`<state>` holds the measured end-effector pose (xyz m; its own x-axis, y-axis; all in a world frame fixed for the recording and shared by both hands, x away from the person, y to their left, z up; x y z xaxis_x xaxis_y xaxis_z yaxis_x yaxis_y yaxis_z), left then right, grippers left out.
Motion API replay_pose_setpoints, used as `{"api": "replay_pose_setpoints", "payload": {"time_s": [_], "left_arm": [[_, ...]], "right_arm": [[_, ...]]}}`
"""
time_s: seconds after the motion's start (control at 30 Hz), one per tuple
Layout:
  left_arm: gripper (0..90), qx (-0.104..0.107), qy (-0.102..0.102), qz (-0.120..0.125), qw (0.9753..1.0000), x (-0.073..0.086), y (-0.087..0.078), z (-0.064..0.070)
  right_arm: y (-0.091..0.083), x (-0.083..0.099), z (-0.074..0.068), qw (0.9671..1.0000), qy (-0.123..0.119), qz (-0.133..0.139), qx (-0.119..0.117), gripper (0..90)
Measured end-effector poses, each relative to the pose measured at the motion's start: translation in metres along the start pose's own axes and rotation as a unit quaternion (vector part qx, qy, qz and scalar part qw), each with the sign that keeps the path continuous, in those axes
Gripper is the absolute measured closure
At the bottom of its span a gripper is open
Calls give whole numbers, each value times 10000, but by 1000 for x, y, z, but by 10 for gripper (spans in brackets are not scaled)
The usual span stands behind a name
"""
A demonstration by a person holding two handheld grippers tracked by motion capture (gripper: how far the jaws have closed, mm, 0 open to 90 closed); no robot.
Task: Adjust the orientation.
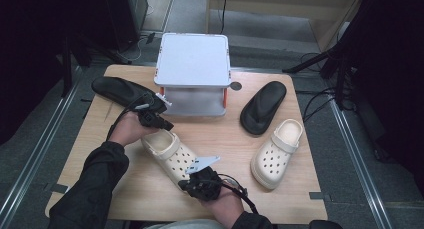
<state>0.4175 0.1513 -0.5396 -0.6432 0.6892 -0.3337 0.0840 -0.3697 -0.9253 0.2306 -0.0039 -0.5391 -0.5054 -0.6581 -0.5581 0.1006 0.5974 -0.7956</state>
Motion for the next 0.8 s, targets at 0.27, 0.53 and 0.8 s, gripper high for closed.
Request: {"api": "replay_pose_setpoints", "payload": {"time_s": [0.27,0.53,0.8], "left_arm": [[900,-32,-71,45,10000,7,-5,-1],[900,-62,-186,69,9998,17,-8,0],[900,-79,-249,23,9997,27,-9,1]], "right_arm": [[-6,0,14,9999,114,12,123,900],[-12,0,28,9994,226,22,266,900],[-18,-3,47,9985,387,121,378,900]]}}
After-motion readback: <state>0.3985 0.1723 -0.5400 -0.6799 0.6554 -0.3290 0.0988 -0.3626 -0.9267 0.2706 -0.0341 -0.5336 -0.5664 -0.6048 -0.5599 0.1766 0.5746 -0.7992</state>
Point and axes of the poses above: each handheld gripper's, and its own axes: y roughly forward along the jaws, x roughly out of its underside, z roughly to its right, the point moved 6 cm from there along y, roughly forward along the jaws, and after that the axes turned 8 degrees about -z, right-handed, at the moved point
